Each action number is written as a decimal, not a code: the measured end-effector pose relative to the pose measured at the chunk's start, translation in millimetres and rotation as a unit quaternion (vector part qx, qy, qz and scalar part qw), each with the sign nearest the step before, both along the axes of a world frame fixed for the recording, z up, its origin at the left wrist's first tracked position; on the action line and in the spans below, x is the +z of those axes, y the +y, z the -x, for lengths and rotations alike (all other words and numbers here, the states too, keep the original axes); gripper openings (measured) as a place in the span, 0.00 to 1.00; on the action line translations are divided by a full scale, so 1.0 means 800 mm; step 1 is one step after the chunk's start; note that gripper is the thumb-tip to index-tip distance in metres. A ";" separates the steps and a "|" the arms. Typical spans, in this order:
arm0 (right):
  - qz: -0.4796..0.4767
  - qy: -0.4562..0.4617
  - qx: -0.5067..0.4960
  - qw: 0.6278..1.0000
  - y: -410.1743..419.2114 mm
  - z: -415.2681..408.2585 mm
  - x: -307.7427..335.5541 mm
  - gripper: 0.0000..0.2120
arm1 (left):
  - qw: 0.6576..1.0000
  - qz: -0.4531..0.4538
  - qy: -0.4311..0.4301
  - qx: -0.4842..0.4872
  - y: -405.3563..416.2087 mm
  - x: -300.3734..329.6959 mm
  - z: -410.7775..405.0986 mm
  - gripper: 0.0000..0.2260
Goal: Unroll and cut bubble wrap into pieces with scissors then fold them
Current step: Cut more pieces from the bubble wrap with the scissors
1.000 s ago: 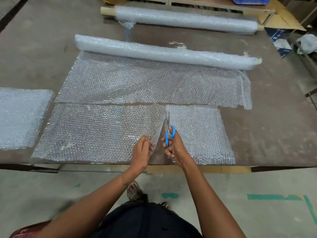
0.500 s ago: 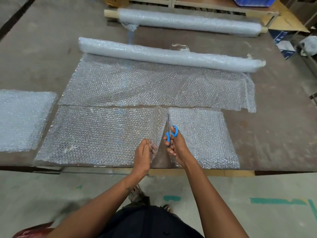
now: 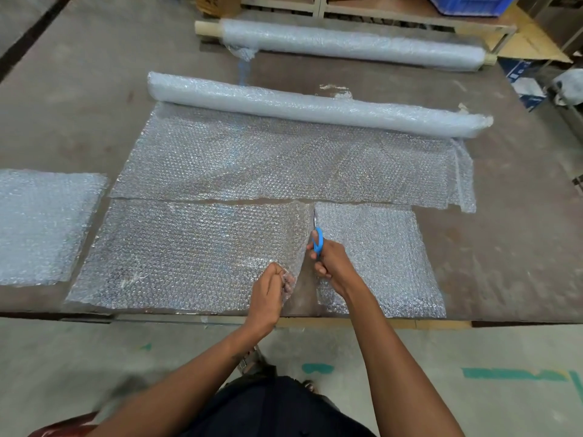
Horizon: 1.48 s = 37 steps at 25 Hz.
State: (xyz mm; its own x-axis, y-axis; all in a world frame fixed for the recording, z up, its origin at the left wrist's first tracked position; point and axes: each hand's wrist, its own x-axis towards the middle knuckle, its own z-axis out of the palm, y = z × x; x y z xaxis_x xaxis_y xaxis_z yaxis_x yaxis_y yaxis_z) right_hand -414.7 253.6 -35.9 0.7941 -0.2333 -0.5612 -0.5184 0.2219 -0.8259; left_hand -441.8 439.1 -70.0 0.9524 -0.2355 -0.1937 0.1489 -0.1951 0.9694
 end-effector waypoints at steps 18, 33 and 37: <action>0.687 -0.041 0.046 0.724 -0.102 0.114 -0.020 0.13 | 0.848 -0.422 -0.222 -0.231 -0.046 0.017 -0.006 0.34; 0.613 -0.041 0.037 0.788 -0.129 0.182 -0.009 0.17 | 0.817 -0.500 -0.249 -0.140 -0.160 0.030 0.058 0.32; 0.572 -0.038 0.018 0.819 -0.128 0.194 -0.007 0.15 | 0.915 -0.382 -0.088 -0.098 -0.207 0.039 0.059 0.27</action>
State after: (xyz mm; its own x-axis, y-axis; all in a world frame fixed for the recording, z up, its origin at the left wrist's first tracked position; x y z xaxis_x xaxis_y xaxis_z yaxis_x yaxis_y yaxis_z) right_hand -569.8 150.9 -41.9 0.8348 -0.5474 0.0594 -0.4448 -0.7340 -0.5132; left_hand -488.9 273.1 -38.9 0.9385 -0.2661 -0.2200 -0.1079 -0.8314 0.5451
